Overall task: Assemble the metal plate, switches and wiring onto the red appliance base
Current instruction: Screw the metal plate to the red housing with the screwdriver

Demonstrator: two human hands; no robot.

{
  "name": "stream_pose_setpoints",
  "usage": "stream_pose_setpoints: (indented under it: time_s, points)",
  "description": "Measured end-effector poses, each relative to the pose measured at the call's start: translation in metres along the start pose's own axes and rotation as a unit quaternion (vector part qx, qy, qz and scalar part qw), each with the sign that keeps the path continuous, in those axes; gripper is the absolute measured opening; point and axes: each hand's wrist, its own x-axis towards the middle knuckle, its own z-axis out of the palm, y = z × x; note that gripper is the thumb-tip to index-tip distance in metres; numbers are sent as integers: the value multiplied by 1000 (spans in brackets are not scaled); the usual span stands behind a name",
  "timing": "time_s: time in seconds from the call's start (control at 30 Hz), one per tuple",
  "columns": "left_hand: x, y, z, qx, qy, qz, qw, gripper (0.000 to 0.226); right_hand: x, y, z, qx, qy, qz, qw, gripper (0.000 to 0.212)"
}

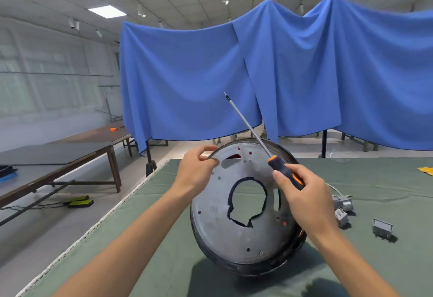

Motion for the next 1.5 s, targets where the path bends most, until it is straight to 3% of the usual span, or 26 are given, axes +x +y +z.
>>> stream_pose_setpoints:
  time_s: [0.1,0.27,0.53,0.8,0.93,1.03,1.5]
  points:
    - [0,0,-4,-1,14,27,1000,22,0,-1,2,3,0,-8,1000,5]
    - [-3,-4,-12,20,4,39,999,41,-2,-1,6,2,-6,-3,1000,6]
    - [-6,-8,-24,13,-50,51,997,45,-3,-3,3,10,4,-8,1000,5]
    - [-3,-9,-27,-40,-61,20,997,43,-6,-6,4,11,-4,-4,1000,4]
    - [-2,-12,-23,-10,-47,64,997,26,-5,-6,4,9,-3,-9,1000,6]
    - [0,-10,-21,0,-56,80,995,26,-4,-4,4,7,-1,-11,1000,7]
    - [7,-19,-35,-86,-70,39,993,37,-4,0,8,1,4,-30,1000,13]
